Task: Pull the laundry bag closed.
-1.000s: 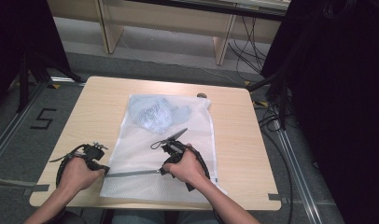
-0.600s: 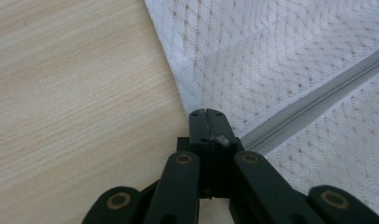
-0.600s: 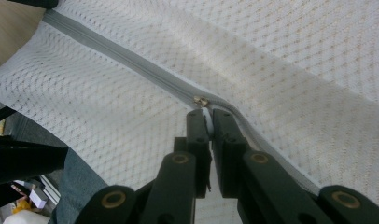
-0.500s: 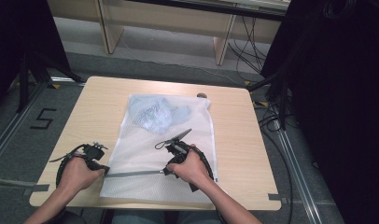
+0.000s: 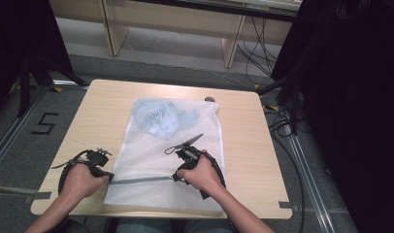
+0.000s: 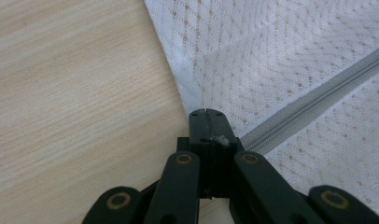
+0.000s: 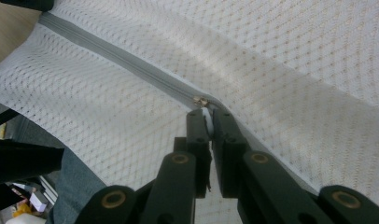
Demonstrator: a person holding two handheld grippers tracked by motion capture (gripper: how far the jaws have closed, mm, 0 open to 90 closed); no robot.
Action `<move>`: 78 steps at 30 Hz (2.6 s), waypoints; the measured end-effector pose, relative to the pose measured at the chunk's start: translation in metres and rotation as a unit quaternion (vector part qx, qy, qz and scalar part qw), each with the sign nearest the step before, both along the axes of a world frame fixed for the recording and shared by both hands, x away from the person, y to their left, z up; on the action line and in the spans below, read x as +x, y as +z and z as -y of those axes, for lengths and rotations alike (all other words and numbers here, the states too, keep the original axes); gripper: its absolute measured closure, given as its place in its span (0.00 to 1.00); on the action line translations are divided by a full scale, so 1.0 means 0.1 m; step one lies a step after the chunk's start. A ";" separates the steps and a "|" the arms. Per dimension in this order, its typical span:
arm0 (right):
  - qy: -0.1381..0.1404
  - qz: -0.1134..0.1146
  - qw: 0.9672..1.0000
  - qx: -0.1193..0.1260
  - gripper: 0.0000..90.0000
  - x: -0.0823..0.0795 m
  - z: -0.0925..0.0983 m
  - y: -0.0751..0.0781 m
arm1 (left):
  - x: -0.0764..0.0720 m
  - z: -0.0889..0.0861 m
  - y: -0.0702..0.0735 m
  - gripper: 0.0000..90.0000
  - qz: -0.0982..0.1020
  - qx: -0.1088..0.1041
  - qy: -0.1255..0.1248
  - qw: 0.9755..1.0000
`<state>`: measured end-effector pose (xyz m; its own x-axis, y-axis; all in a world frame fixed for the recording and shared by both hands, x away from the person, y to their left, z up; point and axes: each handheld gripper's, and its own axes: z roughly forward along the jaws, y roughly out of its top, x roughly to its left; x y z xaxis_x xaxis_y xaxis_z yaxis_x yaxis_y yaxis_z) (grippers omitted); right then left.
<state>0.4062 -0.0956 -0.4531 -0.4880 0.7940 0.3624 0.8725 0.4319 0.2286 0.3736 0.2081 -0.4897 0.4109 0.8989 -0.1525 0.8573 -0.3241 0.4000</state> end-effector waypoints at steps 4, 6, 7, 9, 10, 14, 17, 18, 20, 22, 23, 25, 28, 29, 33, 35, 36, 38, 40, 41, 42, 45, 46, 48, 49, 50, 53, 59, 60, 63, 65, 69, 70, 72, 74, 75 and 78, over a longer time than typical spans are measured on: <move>0.000 -0.004 1.000 -0.005 0.96 0.00 0.02 0.01 | 0.00 0.00 0.00 1.00 -0.002 0.003 -0.002 1.000; 0.001 -0.004 1.000 -0.007 0.96 0.01 0.04 0.02 | 0.00 0.00 0.00 1.00 -0.002 0.002 -0.001 1.000; -0.001 -0.002 1.000 -0.009 0.96 0.01 0.05 0.02 | 0.00 0.00 0.00 1.00 -0.002 0.002 -0.001 1.000; -0.007 0.001 1.000 -0.004 0.96 0.00 0.06 0.01 | 0.00 0.00 0.00 1.00 -0.002 0.002 -0.001 1.000; -0.006 0.002 1.000 -0.005 0.96 0.00 0.07 0.01 | 0.00 0.00 0.00 1.00 -0.002 0.002 -0.001 1.000; 0.011 0.016 1.000 -0.006 0.96 0.02 0.12 0.00 | 0.00 0.01 0.00 1.00 0.000 0.005 -0.003 1.000; 0.008 0.024 1.000 -0.002 0.96 0.01 0.14 -0.01 | 0.00 0.00 0.00 1.00 -0.001 0.004 -0.003 1.000; 0.008 0.017 1.000 -0.006 0.96 0.01 0.15 0.01 | 0.00 0.00 0.00 1.00 -0.001 0.003 -0.003 1.000; 0.005 0.016 1.000 -0.005 0.96 0.01 0.16 0.01 | 0.00 0.01 0.01 1.00 -0.001 0.004 -0.003 1.000; 0.006 0.018 1.000 -0.001 0.96 0.02 0.19 0.00 | 0.00 0.01 0.00 1.00 -0.001 0.004 -0.002 1.000; 0.006 0.015 1.000 0.004 0.96 0.02 0.20 0.00 | 0.00 0.01 0.00 1.00 -0.001 0.004 -0.002 1.000; -0.004 0.022 1.000 0.005 0.96 0.02 0.22 -0.01 | 0.00 0.01 0.00 1.00 -0.001 0.004 -0.002 1.000; -0.011 -0.012 1.000 0.000 0.96 0.01 0.24 0.03 | 0.00 0.01 0.00 1.00 -0.001 0.003 -0.001 1.000; -0.015 -0.012 1.000 -0.001 0.96 0.01 0.25 0.03 | 0.00 0.01 0.00 1.00 -0.001 0.003 -0.001 1.000; -0.003 0.025 1.000 0.003 0.96 0.02 0.29 0.00 | 0.00 0.01 0.01 1.00 -0.002 0.003 -0.001 1.000; -0.006 0.018 1.000 -0.001 0.96 0.02 0.30 0.02 | 0.00 0.01 0.00 1.00 -0.001 0.003 -0.001 1.000; -0.005 0.018 1.000 0.001 0.96 0.02 0.31 0.02 | 0.00 0.01 0.00 1.00 -0.001 0.004 -0.002 1.000; -0.006 0.020 1.000 0.000 0.96 0.02 0.33 0.02 | 0.00 0.01 0.01 1.00 -0.001 0.004 -0.002 1.000; -0.011 0.021 1.000 0.006 0.96 0.02 0.34 0.01 | 0.00 0.01 0.00 1.00 -0.001 0.004 -0.002 1.000; -0.012 0.014 1.000 0.003 0.96 0.01 0.34 0.02 | 0.00 0.01 0.00 1.00 -0.001 0.004 -0.002 1.000; -0.030 -0.006 1.000 -0.006 0.96 0.00 0.33 0.04 | 0.00 0.01 0.00 1.00 -0.001 0.004 -0.001 1.000; -0.020 -0.001 1.000 0.003 0.96 0.00 0.36 0.03 | 0.00 0.01 0.00 1.00 -0.001 0.004 -0.001 1.000; -0.026 -0.010 1.000 0.001 0.96 -0.01 0.36 0.04 | 0.00 0.01 0.00 1.00 -0.001 0.004 -0.001 1.000; -0.020 0.016 1.000 0.004 0.96 0.00 0.39 0.02 | 0.00 0.01 0.00 1.00 0.000 0.004 -0.001 1.000; -0.022 0.025 0.999 0.007 0.96 0.00 0.39 0.00 | 0.00 0.01 0.00 1.00 -0.001 0.004 -0.001 1.000; -0.021 0.023 1.000 0.004 0.96 0.00 0.40 0.01 | 0.00 0.01 0.00 1.00 -0.001 0.004 -0.001 1.000; -0.036 -0.007 0.999 0.001 0.96 -0.02 0.41 0.05 | 0.00 0.01 0.00 1.00 -0.001 0.004 0.000 1.000; -0.039 -0.005 0.999 0.001 0.96 -0.02 0.45 0.05 | 0.00 0.01 0.00 1.00 0.000 0.004 0.001 1.000; -0.043 -0.008 0.999 0.002 0.96 -0.02 0.46 0.05 | 0.00 0.02 0.00 1.00 0.000 0.005 0.001 1.000; -0.044 -0.008 0.999 0.001 0.96 -0.03 0.49 0.05 | 0.00 0.02 0.00 1.00 0.000 0.005 0.001 1.000; -0.047 0.001 0.999 0.000 0.96 -0.03 0.51 0.05 | 0.00 0.02 0.00 1.00 0.002 0.002 0.004 1.000; -0.052 -0.010 0.999 0.002 0.96 -0.04 0.53 0.07 | 0.00 0.02 0.00 1.00 0.002 0.002 0.003 1.000; -0.047 -0.004 0.999 0.000 0.96 -0.03 0.55 0.07 | 0.00 0.02 0.00 1.00 0.002 0.003 0.002 1.000; -0.040 -0.005 0.999 0.003 0.96 -0.02 0.57 0.07 | 0.00 0.02 0.00 1.00 0.001 0.004 0.002 1.000; -0.041 -0.011 0.999 0.002 0.96 -0.02 0.57 0.07 | 0.00 0.02 0.00 1.00 0.001 0.004 0.001 1.000; -0.042 -0.011 0.999 0.001 0.96 -0.02 0.57 0.07 | 0.00 0.02 0.00 1.00 0.001 0.005 0.001 1.000; -0.047 -0.006 0.999 0.000 0.96 -0.03 0.58 0.07 | 0.00 0.02 0.00 1.00 0.002 0.004 0.001 1.000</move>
